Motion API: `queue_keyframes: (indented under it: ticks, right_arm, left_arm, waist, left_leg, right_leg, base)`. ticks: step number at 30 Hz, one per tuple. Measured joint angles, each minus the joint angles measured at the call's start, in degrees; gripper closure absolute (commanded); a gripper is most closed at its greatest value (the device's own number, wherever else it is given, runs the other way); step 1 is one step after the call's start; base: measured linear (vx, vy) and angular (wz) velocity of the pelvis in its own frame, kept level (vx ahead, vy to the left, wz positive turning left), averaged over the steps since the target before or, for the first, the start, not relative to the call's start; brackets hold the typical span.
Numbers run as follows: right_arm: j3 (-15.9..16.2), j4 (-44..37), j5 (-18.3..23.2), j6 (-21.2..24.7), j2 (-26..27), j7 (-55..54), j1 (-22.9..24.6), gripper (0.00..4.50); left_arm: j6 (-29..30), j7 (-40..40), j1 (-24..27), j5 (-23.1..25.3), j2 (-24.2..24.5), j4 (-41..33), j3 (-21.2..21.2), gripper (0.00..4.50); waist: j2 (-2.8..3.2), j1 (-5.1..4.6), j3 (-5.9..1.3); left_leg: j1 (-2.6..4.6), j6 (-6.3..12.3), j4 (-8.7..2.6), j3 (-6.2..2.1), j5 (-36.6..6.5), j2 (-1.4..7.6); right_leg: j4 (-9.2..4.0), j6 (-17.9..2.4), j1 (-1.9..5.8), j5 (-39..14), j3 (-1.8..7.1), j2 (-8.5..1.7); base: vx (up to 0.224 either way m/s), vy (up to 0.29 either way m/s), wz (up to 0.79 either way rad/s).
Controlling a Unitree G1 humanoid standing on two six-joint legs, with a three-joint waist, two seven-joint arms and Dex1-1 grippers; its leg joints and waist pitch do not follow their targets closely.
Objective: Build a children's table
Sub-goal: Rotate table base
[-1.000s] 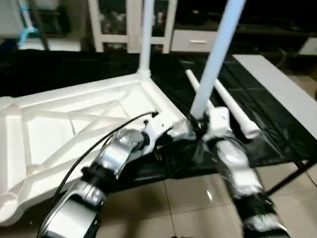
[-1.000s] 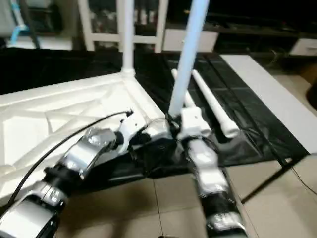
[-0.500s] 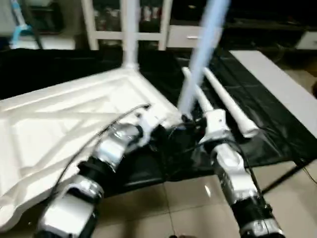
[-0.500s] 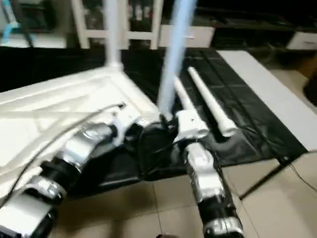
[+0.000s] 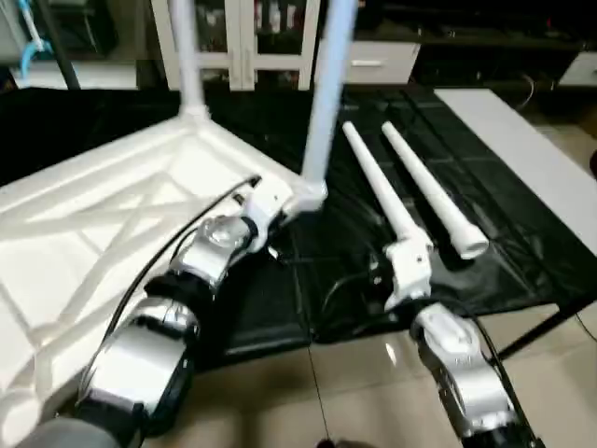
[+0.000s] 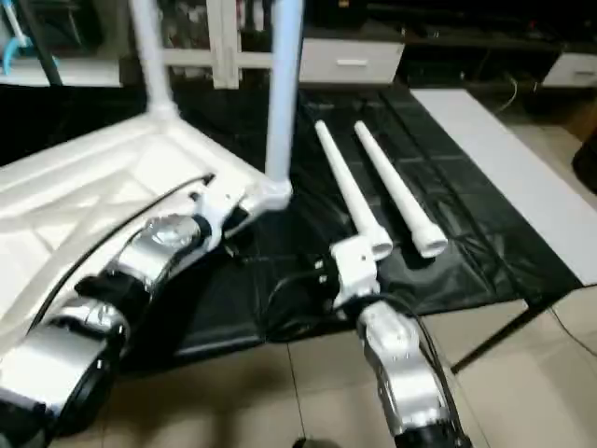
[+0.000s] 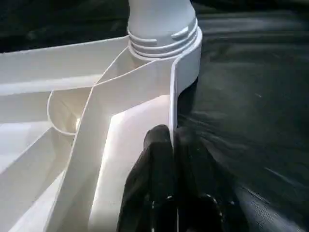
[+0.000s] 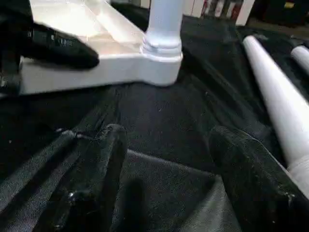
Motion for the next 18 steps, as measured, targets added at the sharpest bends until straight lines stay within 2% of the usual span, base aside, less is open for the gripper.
queue_keyframes:
  ticks: [2,6,11,14,15,18]
  right_arm:
    - [0.7,-0.8,-0.3,1.0,0.0,-0.5,0.1,1.48]
    - [2.0,-2.8,-1.2,2.6,0.4,-0.6,0.1,1.48]
    - [1.9,-3.5,-1.6,3.9,0.8,-0.4,0.1,1.48]
    - [2.0,-4.7,0.4,4.4,0.8,1.8,0.6,1.48]
    - [2.3,-5.9,1.2,4.9,0.3,3.4,0.8,1.48]
    - [2.5,-8.7,2.9,5.7,-1.0,5.7,1.1,1.48]
  left_arm:
    - [-2.0,1.7,-2.1,-1.8,-0.8,1.7,2.6,3.89]
    - [-5.4,3.6,-6.8,-2.5,-1.1,2.6,4.0,3.56]
    - [-8.7,4.3,-7.3,-3.2,-1.5,5.3,5.3,3.56]
    - [-8.9,0.1,-7.5,-3.6,-0.6,5.1,5.4,3.56]
    - [-8.2,-4.0,-7.5,-3.6,0.6,3.4,4.6,3.56]
    - [-0.2,-18.5,-2.6,-6.2,6.5,-12.0,2.7,3.56]
  waist:
    - [-0.01,0.34,0.01]
    - [0.04,1.06,0.02]
    - [0.05,1.55,0.03]
    - [0.22,1.65,0.14]
    - [0.29,1.68,0.19]
    - [0.45,1.54,0.28]
  left_leg:
    - [-0.19,0.03,0.02,-0.04,0.0,0.04]
    - [-0.16,0.32,0.02,-0.02,0.1,0.02]
    - [0.02,0.04,0.07,0.04,0.0,0.02]
    - [0.01,0.03,0.11,0.04,0.0,0.02]
    - [0.01,0.03,0.12,0.04,0.0,0.03]
    - [0.21,0.02,0.1,0.14,0.0,0.08]
  right_leg:
    - [0.01,0.0,-0.11,0.0,-0.09,0.0]
    - [-0.01,0.0,-0.06,0.0,-0.08,-0.02]
    - [0.04,-0.1,0.08,0.0,-0.04,-0.05]
    - [0.07,-0.1,0.08,0.0,-0.03,-0.06]
    - [0.08,-0.1,0.08,0.0,-0.04,-0.06]
    - [0.21,-0.1,0.09,0.0,0.02,-0.05]
  base:
    - [0.0,0.0,0.0]
    - [0.0,0.0,0.0]
    - [0.0,0.0,0.0]
    - [0.0,0.0,0.0]
    - [0.0,0.0,0.0]
    - [0.0,0.0,0.0]
